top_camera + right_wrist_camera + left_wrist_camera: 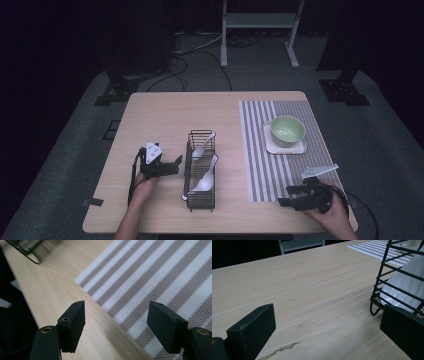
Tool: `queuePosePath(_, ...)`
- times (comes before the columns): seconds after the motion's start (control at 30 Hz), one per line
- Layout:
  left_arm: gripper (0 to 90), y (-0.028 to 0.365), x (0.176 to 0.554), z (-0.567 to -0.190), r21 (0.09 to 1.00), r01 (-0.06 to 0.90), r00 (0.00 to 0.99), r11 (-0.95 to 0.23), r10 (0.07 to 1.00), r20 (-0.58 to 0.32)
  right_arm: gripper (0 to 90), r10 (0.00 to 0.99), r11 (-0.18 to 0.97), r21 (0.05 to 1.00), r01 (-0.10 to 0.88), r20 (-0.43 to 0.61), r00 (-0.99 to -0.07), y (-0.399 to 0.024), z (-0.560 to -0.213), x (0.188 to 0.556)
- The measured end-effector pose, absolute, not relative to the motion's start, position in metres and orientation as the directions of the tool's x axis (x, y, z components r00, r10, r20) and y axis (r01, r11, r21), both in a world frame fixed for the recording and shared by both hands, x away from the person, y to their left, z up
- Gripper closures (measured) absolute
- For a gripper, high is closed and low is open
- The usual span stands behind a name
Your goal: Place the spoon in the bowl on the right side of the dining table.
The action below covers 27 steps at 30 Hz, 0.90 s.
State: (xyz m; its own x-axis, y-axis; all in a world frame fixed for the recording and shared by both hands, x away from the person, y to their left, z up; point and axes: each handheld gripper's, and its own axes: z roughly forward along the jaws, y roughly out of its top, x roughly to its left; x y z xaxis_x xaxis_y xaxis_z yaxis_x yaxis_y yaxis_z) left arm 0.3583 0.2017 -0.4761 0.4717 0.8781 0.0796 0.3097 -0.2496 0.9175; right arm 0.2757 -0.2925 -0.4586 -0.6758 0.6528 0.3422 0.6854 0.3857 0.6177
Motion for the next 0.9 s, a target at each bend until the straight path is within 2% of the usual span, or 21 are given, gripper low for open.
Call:
queuePosePath(0.3,0.0,0.201,0.359,-0.476,0.913,0.317,0.473,-0.256,0.877,0.082,29.0,0.621,0.481,0.608,0.632,0.273,-0.735,-0.273,-0.428,0.289)
queuePosePath(0.9,0.0,0.201,0.359,-0.476,0.914,0.312,0.474,-0.259,0.877,0.086,28.1,0.552,0.553,0.606,0.572,0.247,-0.796,-0.237,-0.390,0.310)
